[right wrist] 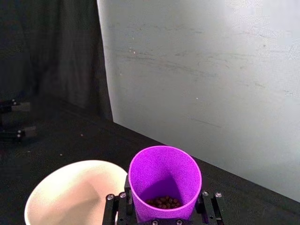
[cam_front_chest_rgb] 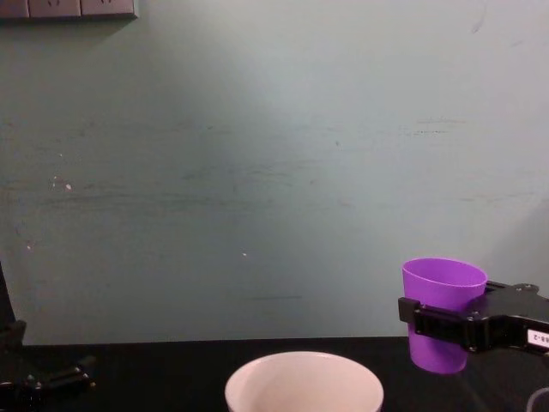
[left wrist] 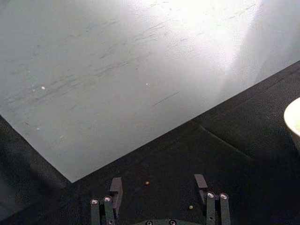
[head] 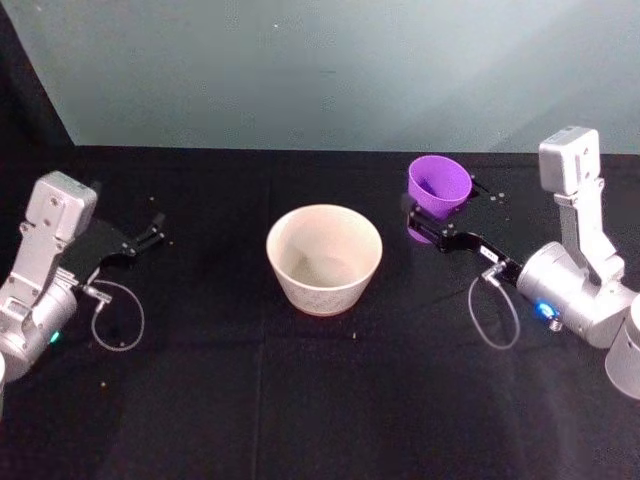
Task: Pick up the cup and pour the mung beans from the cup into the bowl.
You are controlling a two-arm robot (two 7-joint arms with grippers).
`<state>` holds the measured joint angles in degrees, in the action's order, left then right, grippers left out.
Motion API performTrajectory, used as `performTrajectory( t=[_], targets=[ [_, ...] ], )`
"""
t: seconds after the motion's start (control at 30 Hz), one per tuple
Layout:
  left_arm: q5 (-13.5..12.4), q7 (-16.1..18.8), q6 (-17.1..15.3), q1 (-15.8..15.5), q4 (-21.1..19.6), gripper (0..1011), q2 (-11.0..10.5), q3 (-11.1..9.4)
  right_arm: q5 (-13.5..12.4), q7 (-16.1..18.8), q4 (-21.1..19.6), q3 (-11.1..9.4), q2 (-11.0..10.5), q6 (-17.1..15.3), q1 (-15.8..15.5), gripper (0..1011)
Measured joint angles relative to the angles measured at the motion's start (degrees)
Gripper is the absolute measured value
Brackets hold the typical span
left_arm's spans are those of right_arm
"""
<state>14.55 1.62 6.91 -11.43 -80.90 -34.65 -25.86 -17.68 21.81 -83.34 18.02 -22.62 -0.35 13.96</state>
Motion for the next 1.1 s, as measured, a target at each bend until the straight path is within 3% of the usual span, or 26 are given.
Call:
performTrajectory(
  t=[1.1],
  targets=[
    [0.0,0.0,0.0,0.0,0.0,1000,0.0,0.0,0.0,0.0,0.0,0.0,0.0,0.0,0.0,718]
  ],
)
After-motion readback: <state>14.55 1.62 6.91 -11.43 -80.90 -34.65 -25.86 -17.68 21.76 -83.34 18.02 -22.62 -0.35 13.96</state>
